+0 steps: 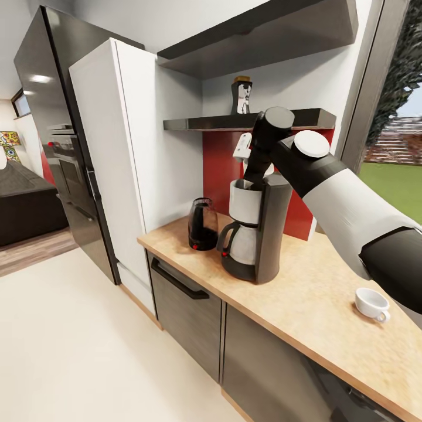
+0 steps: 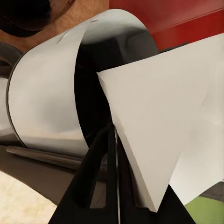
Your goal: Set up a coffee station on the kitchen countertop: keep the coffee maker on the countertop, move the bottle of coffee from the kitchen shelf to the counter next to the coffee maker, place a paper coffee filter on top of the coffee maker, put the saucer next to the coffee maker with the coffee cup on the saucer, and place the electric kettle next to the coffee maker.
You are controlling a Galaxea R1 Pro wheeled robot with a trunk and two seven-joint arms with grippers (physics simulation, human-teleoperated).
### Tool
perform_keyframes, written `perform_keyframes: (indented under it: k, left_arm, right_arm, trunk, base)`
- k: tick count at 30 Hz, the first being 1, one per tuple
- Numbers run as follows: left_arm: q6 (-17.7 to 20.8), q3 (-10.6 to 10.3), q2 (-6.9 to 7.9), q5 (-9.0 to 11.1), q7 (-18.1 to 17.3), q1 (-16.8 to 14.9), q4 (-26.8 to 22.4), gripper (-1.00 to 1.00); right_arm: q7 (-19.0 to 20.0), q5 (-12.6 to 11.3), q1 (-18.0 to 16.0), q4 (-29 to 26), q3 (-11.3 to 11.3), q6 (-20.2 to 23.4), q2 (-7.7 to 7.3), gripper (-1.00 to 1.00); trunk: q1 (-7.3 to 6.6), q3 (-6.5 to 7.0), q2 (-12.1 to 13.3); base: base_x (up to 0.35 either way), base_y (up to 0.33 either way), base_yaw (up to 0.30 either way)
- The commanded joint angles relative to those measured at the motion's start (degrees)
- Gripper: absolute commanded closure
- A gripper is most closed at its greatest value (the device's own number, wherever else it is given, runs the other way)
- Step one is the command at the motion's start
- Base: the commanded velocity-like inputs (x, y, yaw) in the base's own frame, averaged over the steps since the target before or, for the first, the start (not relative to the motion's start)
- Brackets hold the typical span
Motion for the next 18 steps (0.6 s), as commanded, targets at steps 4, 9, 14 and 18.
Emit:
perform_keyframes:
  k: [4, 9, 14, 18]
  left_arm:
    - [0.0, 0.3, -0.09, 0.0, -0.3, 0.0, -0.1, -1.00]
    - [-0.1, 0.3, -0.08, 0.0, -0.3, 0.0, -0.1, -1.00]
    - [-0.1, 0.3, -0.08, 0.0, -0.3, 0.0, -0.1, -1.00]
    - [0.0, 0.3, -0.09, 0.0, -0.3, 0.0, -0.1, -1.00]
  right_arm:
    - [-0.1, 0.7, -0.1, -0.1, 0.1, 0.1, -0.01, 1.00]
    - [-0.1, 0.7, -0.1, -0.1, 0.2, 0.1, -0.01, 1.00]
    - [-0.1, 0.7, -0.1, -0.1, 0.2, 0.1, -0.01, 1.00]
    - [-0.1, 0.7, -0.1, -0.1, 0.2, 0.1, -0.01, 1.00]
  trunk:
    - [0.00, -0.06, 0.0]
    - [0.00, -0.06, 0.0]
    - [0.00, -0.06, 0.0]
    - [0.00, -0.06, 0.0]
  base:
    - [0.063, 0.000, 0.000]
    - [0.021, 0.000, 0.000]
    - [0.067, 0.000, 0.000]
    - [0.068, 0.000, 0.000]
